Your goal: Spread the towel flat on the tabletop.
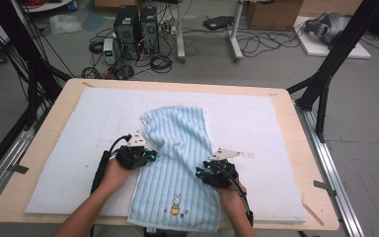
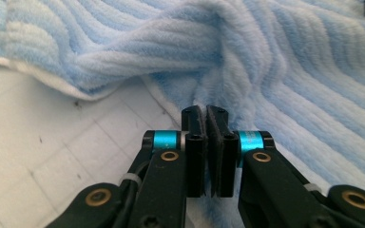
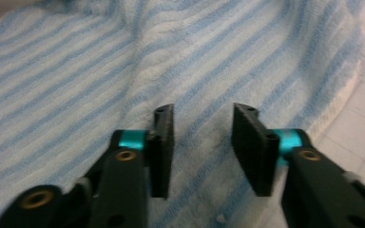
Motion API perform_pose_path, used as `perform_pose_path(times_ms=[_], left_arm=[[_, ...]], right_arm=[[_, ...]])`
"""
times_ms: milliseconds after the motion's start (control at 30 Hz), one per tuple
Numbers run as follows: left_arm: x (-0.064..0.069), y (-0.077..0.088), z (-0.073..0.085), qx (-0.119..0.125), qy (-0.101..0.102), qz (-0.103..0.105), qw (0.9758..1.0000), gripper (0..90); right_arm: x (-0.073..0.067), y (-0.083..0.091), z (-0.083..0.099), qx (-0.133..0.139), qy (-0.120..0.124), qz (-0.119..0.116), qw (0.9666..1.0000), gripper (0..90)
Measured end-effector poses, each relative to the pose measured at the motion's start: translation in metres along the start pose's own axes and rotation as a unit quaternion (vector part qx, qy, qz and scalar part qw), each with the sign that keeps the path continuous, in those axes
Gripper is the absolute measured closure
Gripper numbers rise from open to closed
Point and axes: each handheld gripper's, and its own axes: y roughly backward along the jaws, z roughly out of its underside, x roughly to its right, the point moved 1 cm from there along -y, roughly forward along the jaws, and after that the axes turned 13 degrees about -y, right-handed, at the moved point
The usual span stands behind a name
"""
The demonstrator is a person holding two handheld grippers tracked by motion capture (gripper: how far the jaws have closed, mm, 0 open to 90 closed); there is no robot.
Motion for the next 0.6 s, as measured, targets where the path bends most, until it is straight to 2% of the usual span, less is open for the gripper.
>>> perform_pose_path(times_ms=[67, 133, 267, 367, 500, 600], left_arm=[[0.002, 0.006, 0.005, 0.004, 0.009, 0.003, 0.9999, 86.7], [0.004, 0.012, 0.010, 0.007, 0.017, 0.008, 0.9998, 86.8], [0.011, 0.032, 0.026, 0.014, 0.032, 0.018, 0.9992, 86.8], [0.018, 0.045, 0.035, 0.017, 0.039, 0.025, 0.9988, 86.8], [0.028, 0.059, 0.042, 0.016, 0.031, 0.034, 0.9988, 86.9], [0.035, 0.068, 0.045, 0.014, 0.026, 0.047, 0.9985, 86.8]], right_arm=[[0.000, 0.001, 0.001, -0.006, 0.005, -0.002, 1.0000, 79.8], [0.000, 0.004, 0.002, -0.012, 0.003, -0.009, 0.9999, 84.4], [-0.004, 0.008, 0.005, -0.023, 0.009, -0.016, 0.9996, 84.8], [-0.010, 0.012, 0.009, -0.033, 0.017, -0.032, 0.9988, 84.8], [-0.023, 0.020, 0.018, -0.047, 0.042, -0.045, 0.9970, 84.7], [-0.030, 0.025, 0.023, -0.054, 0.049, -0.052, 0.9960, 84.4]])
